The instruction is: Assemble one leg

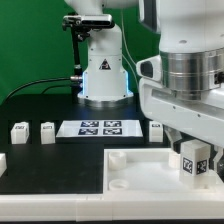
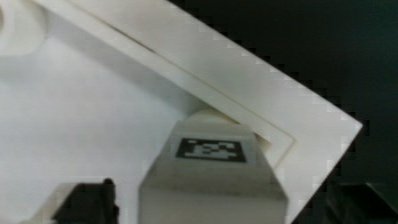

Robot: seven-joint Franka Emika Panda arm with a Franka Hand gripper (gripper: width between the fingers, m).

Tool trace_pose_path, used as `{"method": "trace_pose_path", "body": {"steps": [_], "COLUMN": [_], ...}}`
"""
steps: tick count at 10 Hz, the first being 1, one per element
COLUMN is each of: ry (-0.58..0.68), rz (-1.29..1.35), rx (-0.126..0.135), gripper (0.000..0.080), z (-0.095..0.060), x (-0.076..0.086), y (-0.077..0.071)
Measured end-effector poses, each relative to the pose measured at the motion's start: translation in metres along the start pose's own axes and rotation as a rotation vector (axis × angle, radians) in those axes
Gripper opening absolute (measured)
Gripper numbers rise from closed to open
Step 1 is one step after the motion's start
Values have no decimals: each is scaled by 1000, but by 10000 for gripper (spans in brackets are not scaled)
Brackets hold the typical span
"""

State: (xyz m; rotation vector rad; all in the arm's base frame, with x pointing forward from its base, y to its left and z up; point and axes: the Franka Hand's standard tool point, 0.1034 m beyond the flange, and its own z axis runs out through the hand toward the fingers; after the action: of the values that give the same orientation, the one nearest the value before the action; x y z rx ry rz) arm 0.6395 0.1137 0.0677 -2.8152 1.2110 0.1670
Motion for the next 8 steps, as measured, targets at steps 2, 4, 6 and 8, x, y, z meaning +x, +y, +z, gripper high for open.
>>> {"method": "trace_pose_path", "body": {"steps": [2, 4, 6, 8], "ry": [6, 13, 19, 4], "rz": [-259, -541, -800, -1018], "rx": [-27, -47, -88, -110], "gripper": [644, 649, 649, 649], "z": [5, 4, 3, -1], "x": [0, 0, -2, -3], "y": [2, 1, 1, 0]}}
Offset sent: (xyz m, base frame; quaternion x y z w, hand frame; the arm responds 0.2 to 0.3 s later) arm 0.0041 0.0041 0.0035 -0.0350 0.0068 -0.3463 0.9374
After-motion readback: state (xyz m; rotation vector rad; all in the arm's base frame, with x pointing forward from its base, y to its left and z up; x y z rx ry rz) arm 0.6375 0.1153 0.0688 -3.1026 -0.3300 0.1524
